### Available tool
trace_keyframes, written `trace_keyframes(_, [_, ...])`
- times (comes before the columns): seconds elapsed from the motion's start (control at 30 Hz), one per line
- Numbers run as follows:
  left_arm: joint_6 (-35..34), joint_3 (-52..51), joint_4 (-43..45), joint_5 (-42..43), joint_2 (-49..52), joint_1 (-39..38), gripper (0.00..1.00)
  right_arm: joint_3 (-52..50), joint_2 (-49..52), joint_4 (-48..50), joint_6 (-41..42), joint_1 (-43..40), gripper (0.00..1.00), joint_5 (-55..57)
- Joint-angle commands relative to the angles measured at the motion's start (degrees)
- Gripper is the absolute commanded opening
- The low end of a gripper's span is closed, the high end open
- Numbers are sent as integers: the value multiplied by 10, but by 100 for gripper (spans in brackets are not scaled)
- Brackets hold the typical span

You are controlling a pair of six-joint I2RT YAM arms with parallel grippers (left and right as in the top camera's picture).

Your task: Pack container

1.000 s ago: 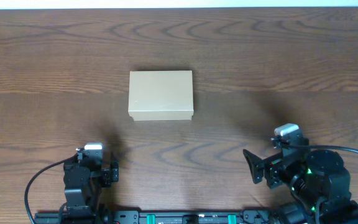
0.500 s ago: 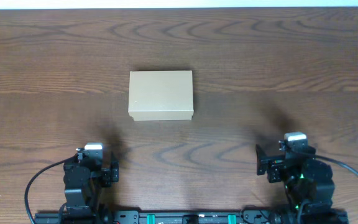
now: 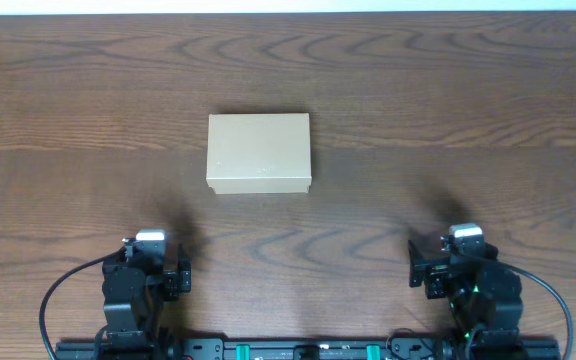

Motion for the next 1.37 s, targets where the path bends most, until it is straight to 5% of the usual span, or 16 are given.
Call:
trace_keyframes(0.0, [-6, -7, -2, 0, -4, -2, 96, -4, -6, 0, 21, 10, 99, 26])
trace_keyframes(1.33, [-6, -7, -2, 1, -4, -2, 95, -4, -5, -1, 20, 21, 99, 26])
